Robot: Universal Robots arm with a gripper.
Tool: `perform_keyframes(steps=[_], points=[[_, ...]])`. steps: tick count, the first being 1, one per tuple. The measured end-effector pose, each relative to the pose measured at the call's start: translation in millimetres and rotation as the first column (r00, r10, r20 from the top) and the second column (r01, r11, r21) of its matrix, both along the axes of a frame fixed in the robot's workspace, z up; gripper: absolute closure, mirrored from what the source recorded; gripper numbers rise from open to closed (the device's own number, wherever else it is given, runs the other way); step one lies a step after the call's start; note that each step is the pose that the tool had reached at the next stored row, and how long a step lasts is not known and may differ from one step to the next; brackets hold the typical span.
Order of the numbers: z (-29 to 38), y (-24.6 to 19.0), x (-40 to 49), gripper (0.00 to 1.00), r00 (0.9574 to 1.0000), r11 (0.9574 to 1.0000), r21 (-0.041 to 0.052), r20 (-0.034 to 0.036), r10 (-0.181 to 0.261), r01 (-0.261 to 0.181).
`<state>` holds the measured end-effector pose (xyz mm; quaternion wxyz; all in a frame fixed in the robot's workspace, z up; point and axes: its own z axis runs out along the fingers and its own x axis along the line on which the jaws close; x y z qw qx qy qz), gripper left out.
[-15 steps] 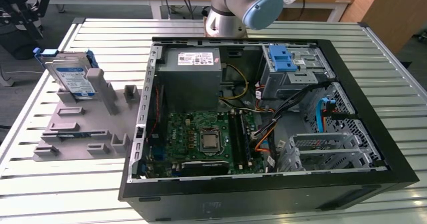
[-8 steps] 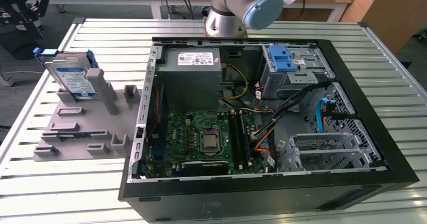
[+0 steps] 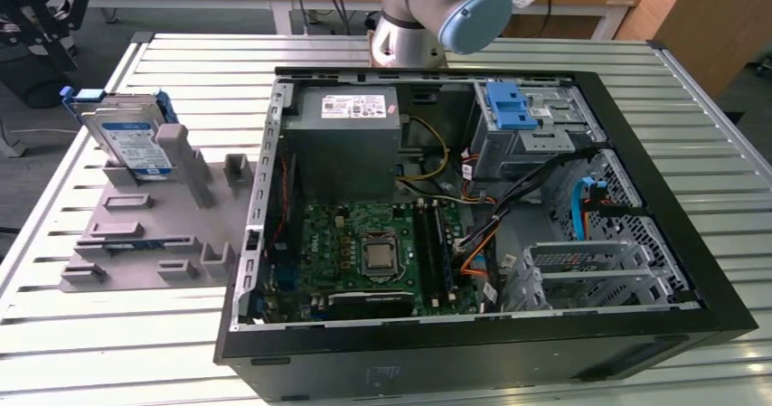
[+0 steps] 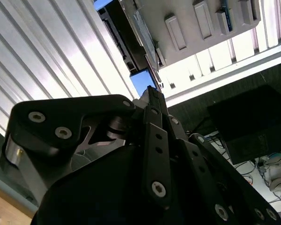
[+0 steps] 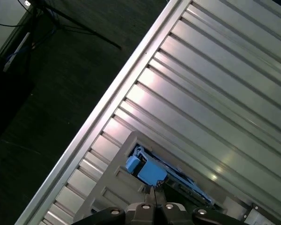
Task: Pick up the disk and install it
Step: 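Pick up the disk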
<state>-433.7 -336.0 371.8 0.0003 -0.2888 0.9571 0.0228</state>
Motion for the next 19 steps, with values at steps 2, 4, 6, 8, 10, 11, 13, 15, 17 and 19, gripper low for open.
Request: perform_keyframes(steps=[2,4,6,8,10,11,13,15,17,19], points=[[0.0,0.0,0.0,0.89,0.9998,0.9998,0.0,0.0001,0.02,-0.02],[0.0,0.0,0.0,0.89,0.9989,0.9989,0.0,0.0,0.047,-0.047],[-0.1,0.0,0.0,0.89,0.997,0.997,0.0,0.0,0.078,-0.078],[-0.3,0.0,0.0,0.89,0.9938,0.9938,0.0,0.0001,0.111,-0.111],[-0.4,0.0,0.0,0.89,0.9897,0.9897,0.0,0.0,0.143,-0.143],[-0.4,0.0,0.0,0.89,0.9874,0.9874,0.0,0.0,0.158,-0.158],[-0.4,0.0,0.0,0.89,0.9834,0.9834,0.0,0.0,0.181,-0.181],[-0.5,0.0,0.0,0.89,0.9807,0.9807,0.0,0.0,0.195,-0.195],[-0.5,0.0,0.0,0.89,0.9785,0.9785,0.0,0.0,0.206,-0.206],[-0.5,0.0,0.0,0.89,0.9766,0.9766,0.0,0.0,0.215,-0.215]])
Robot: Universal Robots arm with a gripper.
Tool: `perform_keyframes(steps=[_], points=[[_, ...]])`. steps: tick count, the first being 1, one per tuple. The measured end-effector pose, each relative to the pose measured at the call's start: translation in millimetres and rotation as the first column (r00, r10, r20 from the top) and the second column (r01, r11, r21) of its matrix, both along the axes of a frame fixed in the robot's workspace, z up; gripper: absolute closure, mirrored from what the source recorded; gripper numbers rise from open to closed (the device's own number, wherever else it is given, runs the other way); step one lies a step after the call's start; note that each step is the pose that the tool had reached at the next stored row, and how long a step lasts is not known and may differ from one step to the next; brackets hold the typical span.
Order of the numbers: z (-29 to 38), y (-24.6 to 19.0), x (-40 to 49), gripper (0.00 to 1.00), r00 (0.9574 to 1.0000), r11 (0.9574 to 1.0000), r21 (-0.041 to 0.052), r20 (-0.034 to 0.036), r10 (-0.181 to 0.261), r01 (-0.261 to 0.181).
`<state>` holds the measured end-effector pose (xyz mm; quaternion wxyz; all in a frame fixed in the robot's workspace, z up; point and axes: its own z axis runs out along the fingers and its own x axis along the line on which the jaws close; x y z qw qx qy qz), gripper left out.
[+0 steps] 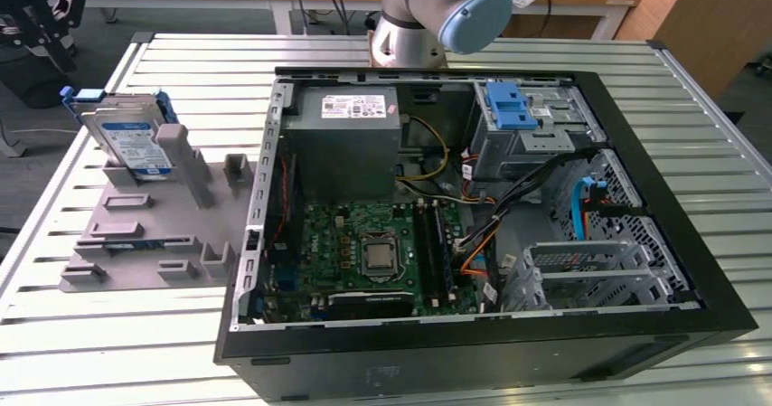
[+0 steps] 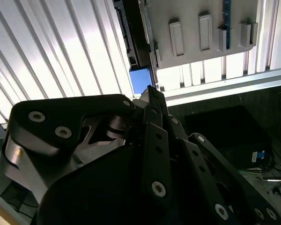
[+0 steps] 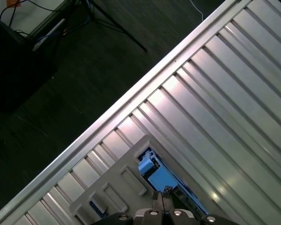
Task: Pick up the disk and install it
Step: 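Pick up the disk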
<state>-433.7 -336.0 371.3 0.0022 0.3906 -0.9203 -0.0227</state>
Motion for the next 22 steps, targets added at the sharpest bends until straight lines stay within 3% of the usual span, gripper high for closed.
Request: perform_keyframes(steps=[10,22], points=[[0.0,0.0,0.0,0.89,0.9991,0.9991,0.0,0.0,0.043,-0.043],[0.0,0.0,0.0,0.89,0.9989,0.9989,0.0,0.0,0.046,-0.046]])
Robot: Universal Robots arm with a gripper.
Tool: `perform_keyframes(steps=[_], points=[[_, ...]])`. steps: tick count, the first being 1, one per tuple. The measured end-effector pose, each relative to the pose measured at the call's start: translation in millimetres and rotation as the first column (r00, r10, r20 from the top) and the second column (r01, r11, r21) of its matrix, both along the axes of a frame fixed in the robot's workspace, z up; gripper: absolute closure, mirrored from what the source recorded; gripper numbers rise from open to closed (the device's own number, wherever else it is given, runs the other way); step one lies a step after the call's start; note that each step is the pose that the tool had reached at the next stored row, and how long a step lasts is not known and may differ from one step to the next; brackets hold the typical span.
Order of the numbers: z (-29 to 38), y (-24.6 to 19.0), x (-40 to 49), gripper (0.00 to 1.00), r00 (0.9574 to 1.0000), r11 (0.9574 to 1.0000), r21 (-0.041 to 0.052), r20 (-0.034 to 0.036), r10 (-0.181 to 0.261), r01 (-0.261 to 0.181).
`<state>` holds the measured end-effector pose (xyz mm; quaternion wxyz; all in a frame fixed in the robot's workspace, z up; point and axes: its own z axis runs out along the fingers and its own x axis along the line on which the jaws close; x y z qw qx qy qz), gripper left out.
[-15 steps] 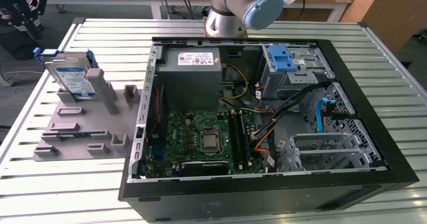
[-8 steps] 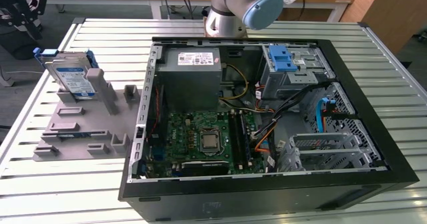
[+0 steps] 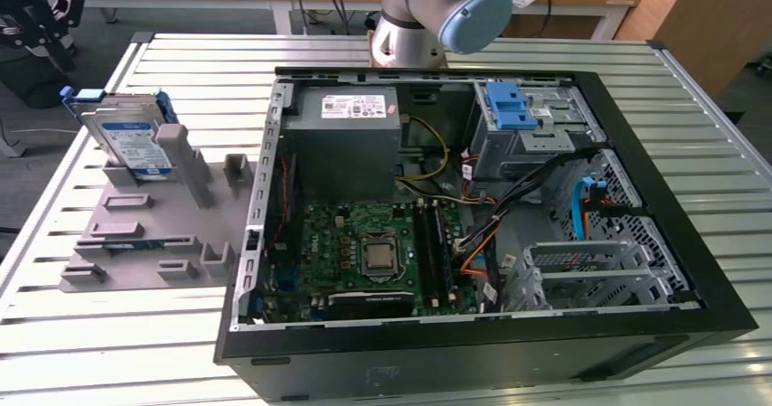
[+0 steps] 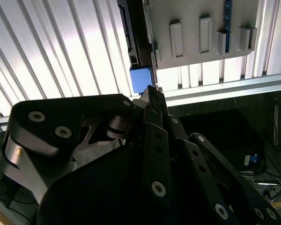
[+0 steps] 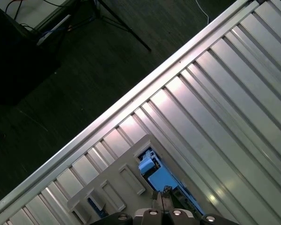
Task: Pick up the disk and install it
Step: 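Pick up the disk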
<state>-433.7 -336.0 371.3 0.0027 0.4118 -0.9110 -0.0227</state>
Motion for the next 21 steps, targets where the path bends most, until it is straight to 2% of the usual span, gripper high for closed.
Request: perform_keyframes(steps=[6,11,14,19,21], points=[[0.0,0.0,0.0,0.89,1.0,1.0,0.0,0.0,0.009,-0.009],[0.0,0.0,0.0,0.89,0.9981,0.9981,0.0,0.0,0.062,-0.062],[0.0,0.0,0.0,0.89,0.9939,0.9939,0.0,0.0,0.11,-0.11],[0.0,0.0,0.0,0.89,0.9821,0.9821,0.0,0.0,0.188,-0.188],[0.0,0.0,0.0,0.89,0.9816,0.9816,0.0,-0.0001,0.191,-0.191]])
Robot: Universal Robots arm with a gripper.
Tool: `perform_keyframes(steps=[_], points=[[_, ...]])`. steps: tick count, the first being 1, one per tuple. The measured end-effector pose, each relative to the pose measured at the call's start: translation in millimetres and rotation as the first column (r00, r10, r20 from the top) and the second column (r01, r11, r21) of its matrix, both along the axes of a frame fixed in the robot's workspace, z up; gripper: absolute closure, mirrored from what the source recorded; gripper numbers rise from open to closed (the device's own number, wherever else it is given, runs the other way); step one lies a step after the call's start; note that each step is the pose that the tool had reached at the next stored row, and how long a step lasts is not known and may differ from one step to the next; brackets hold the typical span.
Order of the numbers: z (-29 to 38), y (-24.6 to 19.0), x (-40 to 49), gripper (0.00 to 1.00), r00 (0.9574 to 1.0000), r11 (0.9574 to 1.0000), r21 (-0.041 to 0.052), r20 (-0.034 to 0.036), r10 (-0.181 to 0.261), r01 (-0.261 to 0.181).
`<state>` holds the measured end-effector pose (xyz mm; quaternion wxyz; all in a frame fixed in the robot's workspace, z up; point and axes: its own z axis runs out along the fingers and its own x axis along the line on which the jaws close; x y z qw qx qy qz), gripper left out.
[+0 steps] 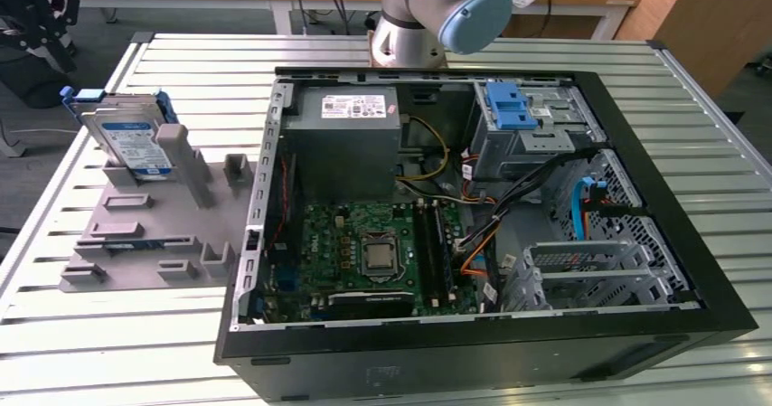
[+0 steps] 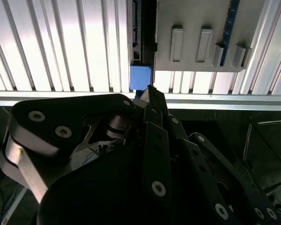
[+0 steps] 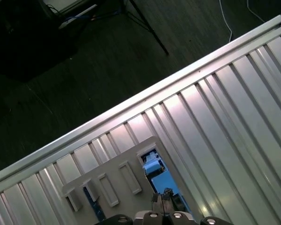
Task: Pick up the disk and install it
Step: 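Pick up the disk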
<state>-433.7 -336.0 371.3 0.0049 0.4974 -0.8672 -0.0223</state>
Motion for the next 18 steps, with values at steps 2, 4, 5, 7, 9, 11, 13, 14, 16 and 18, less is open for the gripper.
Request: perform_keyframes(steps=[2,4,5,7,9,11,13,14,16,18], points=[[-0.1,0.0,0.1,0.89,1.0,1.0,0.0,0.0001,0.0,0.0],[0.0,0.0,0.0,0.89,1.0,1.0,0.0,0.0001,0.0,0.0],[0.0,0.0,0.1,0.89,1.0,1.0,0.0,0.0001,0.0,0.0],[0.0,0.0,0.0,0.89,1.0,1.0,0.0,0.0001,0.0,0.0],[0.0,0.0,0.0,0.89,1.0,1.0,0.0,0.0001,0.0,0.0],[0.0,0.0,0.1,0.89,1.0,1.0,0.0,0.0001,0.0,0.0],[0.0,0.0,0.0,0.89,1.0,1.0,0.0,0.0001,0.002,-0.002],[0.0,0.0,0.0,0.89,1.0,1.0,0.0,0.0001,0.005,-0.005],[-0.1,0.0,0.1,0.89,0.9997,0.9997,0.0,0.0002,0.024,-0.024],[-0.1,-0.1,0.1,0.89,0.9985,0.9985,0.0001,0.0002,0.055,-0.055]])
